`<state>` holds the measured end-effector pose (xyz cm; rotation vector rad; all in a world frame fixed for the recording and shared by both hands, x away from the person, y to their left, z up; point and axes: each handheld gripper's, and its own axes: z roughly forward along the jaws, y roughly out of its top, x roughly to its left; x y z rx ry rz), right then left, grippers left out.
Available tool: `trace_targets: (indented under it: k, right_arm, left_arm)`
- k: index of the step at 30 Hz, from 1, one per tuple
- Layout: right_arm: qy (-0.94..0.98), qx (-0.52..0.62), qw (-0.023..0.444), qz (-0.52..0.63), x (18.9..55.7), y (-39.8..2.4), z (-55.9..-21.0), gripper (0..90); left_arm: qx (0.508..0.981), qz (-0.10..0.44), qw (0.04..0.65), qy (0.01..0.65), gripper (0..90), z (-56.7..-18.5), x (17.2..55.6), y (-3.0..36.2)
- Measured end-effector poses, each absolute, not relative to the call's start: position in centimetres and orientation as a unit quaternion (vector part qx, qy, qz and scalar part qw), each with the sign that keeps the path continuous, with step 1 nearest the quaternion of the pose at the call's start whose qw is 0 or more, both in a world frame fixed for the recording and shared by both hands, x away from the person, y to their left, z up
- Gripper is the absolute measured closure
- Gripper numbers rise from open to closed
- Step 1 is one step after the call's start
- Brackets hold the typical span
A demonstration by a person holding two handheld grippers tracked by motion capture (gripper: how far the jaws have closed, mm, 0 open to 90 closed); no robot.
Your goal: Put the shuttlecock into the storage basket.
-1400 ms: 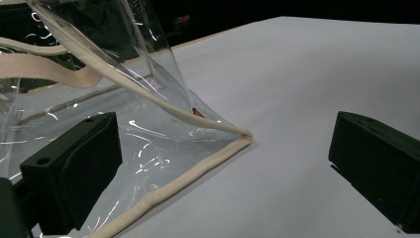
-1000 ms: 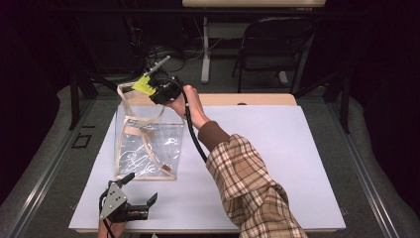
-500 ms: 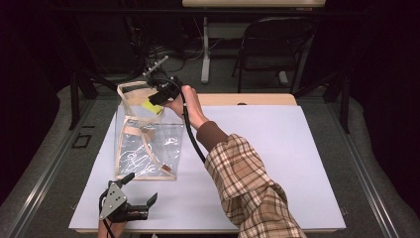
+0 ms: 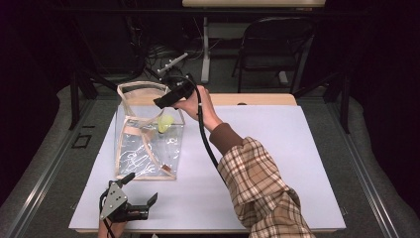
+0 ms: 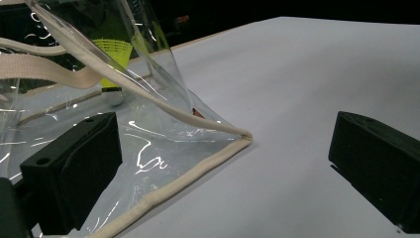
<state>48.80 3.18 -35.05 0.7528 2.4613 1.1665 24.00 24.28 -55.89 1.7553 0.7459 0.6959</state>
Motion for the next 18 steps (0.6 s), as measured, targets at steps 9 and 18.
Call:
trace_targets:
  k: [9,18]
  right_arm:
    - [0.863,0.257,0.148,0.410,47.7,1.0,-35.5,1.2]
    - [0.860,0.258,0.150,0.413,46.4,-1.9,-35.9,0.5]
  left_arm:
    - [0.734,0.292,0.527,0.312,0.0,-55.9,24.0,24.3]
    - [0.735,0.291,0.526,0.313,0.0,-55.9,24.0,24.2]
